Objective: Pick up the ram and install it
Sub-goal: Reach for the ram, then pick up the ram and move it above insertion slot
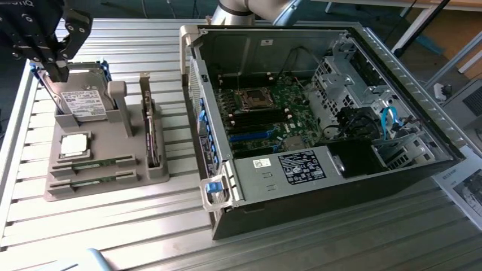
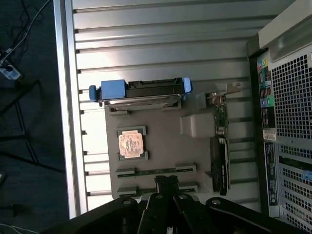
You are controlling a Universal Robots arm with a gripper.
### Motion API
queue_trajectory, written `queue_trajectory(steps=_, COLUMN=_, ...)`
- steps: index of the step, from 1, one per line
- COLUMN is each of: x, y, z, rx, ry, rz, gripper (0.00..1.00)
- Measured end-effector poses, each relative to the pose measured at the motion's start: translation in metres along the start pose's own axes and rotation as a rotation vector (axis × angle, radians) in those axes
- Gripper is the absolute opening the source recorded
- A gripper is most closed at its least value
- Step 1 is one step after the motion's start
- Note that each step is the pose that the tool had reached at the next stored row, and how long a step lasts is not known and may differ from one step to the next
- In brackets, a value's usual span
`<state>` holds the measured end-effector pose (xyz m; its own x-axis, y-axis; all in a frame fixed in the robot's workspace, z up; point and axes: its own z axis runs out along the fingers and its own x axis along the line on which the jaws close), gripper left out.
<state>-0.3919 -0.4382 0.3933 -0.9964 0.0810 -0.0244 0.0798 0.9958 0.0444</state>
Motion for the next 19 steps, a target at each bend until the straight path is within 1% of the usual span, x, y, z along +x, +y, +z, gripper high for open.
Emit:
queue_trajectory(steps=12, x=0.004, y=-0.0227, z=-0.0011, rx=0.0, ry=0.0, rz=0.0, gripper=0.11)
queue_trajectory(steps=19, x=0.004, y=-0.0232, z=-0.0011, rx=0.0, ry=0.0, rz=0.0, gripper=0.11)
